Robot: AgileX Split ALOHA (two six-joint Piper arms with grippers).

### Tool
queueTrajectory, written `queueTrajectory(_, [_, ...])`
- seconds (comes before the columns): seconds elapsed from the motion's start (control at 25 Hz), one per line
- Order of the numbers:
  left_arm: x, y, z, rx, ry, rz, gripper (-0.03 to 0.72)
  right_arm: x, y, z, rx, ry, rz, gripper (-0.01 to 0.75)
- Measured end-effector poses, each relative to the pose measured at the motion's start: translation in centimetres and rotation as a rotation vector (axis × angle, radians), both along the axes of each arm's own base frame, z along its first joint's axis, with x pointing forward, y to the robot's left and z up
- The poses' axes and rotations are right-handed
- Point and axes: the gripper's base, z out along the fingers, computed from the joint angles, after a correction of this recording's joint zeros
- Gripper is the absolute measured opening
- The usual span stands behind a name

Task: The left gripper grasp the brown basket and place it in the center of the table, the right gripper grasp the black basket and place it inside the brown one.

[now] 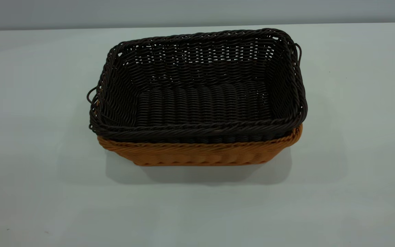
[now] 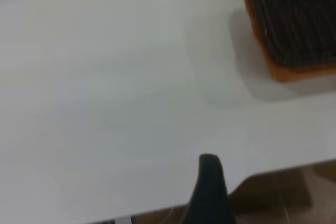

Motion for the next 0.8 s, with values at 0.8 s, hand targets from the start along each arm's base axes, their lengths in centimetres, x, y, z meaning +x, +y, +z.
queueTrajectory(0.8, [0.5, 0.1, -4.1, -0.005, 0.047, 0.015, 0.535, 0.0, 0.0, 0.0, 0.001, 0.0, 0.001, 0.319])
